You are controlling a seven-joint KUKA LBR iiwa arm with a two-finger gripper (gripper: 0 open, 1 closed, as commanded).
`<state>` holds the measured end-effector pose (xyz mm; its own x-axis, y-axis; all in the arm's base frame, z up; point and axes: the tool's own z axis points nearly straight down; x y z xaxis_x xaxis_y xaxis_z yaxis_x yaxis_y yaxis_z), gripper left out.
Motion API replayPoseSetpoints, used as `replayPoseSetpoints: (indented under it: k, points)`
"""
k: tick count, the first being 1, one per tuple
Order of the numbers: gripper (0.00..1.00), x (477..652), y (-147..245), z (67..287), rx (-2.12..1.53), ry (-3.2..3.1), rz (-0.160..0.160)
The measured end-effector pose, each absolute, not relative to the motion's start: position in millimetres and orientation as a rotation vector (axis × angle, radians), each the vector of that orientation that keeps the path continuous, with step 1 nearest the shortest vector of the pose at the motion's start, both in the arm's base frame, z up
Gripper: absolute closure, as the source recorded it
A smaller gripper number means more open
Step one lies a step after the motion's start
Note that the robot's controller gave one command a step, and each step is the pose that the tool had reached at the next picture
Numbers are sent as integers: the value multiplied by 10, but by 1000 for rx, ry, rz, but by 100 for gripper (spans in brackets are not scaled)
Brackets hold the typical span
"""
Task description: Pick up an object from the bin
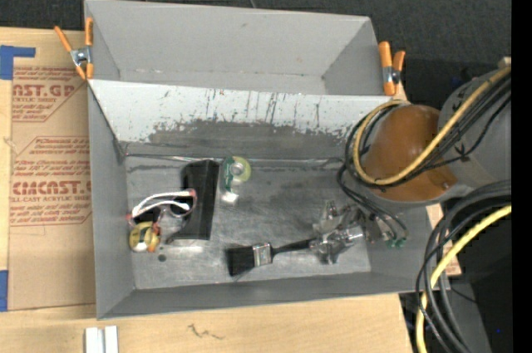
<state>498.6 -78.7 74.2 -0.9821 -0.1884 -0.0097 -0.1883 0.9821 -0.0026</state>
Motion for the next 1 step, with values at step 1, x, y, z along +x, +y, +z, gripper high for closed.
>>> replayPoseSetpoints:
  k: [1]
  points:
    - [100, 4983, -856, 2188, -175, 3133, -1]
